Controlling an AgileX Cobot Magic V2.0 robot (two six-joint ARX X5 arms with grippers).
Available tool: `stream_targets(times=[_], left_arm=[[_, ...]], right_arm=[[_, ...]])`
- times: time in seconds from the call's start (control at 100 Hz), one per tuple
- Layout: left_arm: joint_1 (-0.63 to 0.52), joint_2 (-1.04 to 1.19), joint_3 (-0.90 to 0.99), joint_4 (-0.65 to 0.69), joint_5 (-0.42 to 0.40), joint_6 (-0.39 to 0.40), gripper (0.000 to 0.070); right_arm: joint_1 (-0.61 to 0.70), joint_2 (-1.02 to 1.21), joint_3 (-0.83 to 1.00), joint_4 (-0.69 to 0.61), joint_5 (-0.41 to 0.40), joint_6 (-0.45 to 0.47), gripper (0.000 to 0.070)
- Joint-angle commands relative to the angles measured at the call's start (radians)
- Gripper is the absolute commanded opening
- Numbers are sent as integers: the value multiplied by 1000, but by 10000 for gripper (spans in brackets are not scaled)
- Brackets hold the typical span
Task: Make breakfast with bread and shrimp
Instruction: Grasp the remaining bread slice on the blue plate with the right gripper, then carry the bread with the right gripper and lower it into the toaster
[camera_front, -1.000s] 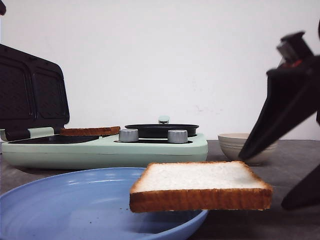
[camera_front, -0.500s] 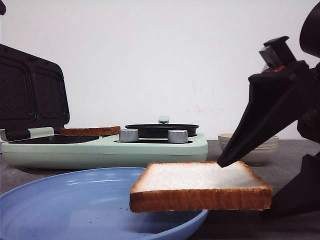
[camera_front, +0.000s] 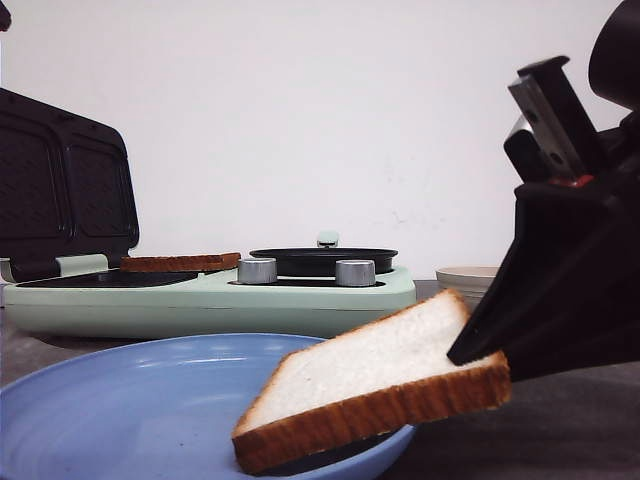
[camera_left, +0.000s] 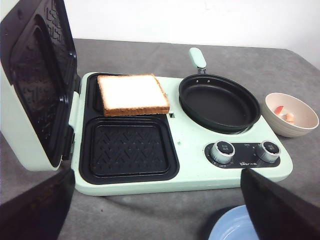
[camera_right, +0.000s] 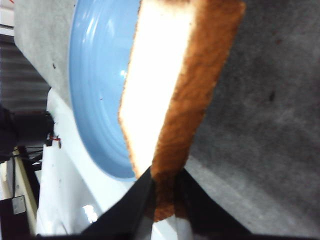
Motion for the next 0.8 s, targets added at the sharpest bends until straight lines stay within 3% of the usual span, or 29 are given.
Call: stream_targets(times=[0.0, 0.3, 0.79], left_arm=[[0, 3, 9, 9, -3, -5, 593], [0, 3, 9, 10, -6, -3, 593], [0, -4, 9, 13, -52, -1, 595]], right_arm=[[8, -6, 2, 27, -11, 13, 0], [8, -71, 32, 168, -48, 146, 0], [19, 8, 347, 159, -55, 179, 0]])
